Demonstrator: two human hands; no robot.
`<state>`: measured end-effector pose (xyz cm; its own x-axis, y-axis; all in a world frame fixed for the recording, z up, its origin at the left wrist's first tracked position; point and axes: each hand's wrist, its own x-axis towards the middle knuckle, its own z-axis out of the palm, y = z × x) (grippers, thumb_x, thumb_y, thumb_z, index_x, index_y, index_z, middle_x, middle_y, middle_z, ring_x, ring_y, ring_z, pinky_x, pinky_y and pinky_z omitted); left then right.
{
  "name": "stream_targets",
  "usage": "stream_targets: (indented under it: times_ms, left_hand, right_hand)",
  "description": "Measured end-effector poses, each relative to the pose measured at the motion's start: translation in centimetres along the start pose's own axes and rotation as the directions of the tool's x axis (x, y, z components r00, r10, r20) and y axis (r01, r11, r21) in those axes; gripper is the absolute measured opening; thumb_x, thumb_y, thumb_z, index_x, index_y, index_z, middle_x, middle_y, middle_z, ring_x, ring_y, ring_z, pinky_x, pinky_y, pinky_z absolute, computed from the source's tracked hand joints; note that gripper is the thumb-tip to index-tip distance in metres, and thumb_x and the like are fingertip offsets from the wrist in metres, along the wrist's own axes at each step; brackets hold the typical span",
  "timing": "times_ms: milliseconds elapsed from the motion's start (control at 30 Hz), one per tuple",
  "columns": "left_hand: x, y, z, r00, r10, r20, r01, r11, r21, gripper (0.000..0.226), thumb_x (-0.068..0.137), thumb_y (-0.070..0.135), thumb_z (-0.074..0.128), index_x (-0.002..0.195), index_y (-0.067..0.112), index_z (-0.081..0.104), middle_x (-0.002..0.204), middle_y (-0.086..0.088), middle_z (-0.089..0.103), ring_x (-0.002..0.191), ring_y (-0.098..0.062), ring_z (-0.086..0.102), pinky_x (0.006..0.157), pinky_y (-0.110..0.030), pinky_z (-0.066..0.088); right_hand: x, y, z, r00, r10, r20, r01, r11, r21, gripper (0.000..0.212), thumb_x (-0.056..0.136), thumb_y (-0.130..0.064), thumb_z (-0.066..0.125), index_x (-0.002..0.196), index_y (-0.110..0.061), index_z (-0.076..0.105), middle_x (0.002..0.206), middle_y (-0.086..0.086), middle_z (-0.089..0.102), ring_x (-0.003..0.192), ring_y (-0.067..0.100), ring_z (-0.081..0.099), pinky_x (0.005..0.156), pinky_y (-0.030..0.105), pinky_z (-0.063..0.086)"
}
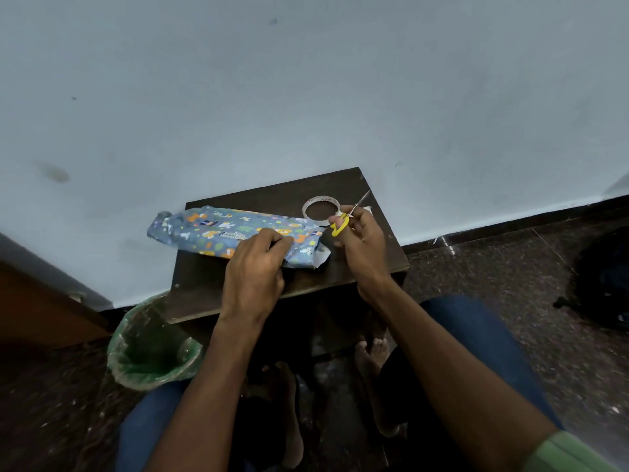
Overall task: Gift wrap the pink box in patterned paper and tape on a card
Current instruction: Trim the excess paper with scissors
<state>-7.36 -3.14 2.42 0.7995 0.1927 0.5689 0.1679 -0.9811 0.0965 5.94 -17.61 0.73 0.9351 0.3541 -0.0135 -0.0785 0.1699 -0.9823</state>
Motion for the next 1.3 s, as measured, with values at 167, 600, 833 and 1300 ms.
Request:
stream_targets:
  times_ms: [167,600,833,1300]
  left_hand:
    - [1.4,-0.4,-2.8,0.982,0.175,0.07,-0.173,0.984,-0.028,0.057,0.067,-0.006,0.072,0.124,0.004,0.073,0.11,-0.014,0.074,0.097,-0.039,0.068,0.087,-0.041,0.046]
    - [10.1,-1.8,-3.4,0.828,0.095,0.553,-0.081,0.995,-0.05,0.09,0.094,-0.012,0.05,0.167,0.03,0.019,0.124,0.008,0.07,0.127,-0.025,0.044,0.093,-0.03,0.017]
    - [9.1,-2.2,5.2,0.842,-0.047,0.538,0.137,0.982,-0.129,0.079,0.098,-0.005,0.047,0.164,0.032,0.025,0.108,0.013,0.056,0.122,-0.022,0.053,0.086,-0.033,0.014]
    - [-0.4,4.2,3.0,0.922,-0.385,0.028,0.366,0.849,-0.381,0.015,0.105,0.023,0.061,0.11,0.023,0.076,0.105,0.009,0.072,0.097,-0.012,0.063,0.078,-0.034,0.055]
  right_hand:
    - [0.1,-0.4,1.9,0.98,0.067,0.19,-0.097,0.983,0.156,0.016,0.1,-0.009,0.065,0.116,-0.008,0.068,0.115,0.015,0.077,0.112,0.033,0.072,0.096,0.046,0.057]
    - [-2.2,0.8,2.4,0.895,0.404,0.191,-0.444,0.849,0.285,0.041,0.106,-0.021,0.045,0.134,0.003,0.064,0.133,0.028,0.066,0.114,0.046,0.067,0.1,0.063,0.054]
    - [-3.2,1.4,1.3,0.917,0.384,0.106,-0.399,0.876,0.272,0.024,0.108,-0.014,0.049,0.127,-0.004,0.059,0.119,0.022,0.073,0.108,0.045,0.07,0.095,0.066,0.055]
    - [-3.1,0.2,-2.2,0.961,0.274,-0.016,-0.274,0.952,-0.138,0.019,0.102,-0.021,0.064,0.119,-0.016,0.069,0.104,0.007,0.078,0.082,0.025,0.078,0.06,0.032,0.06]
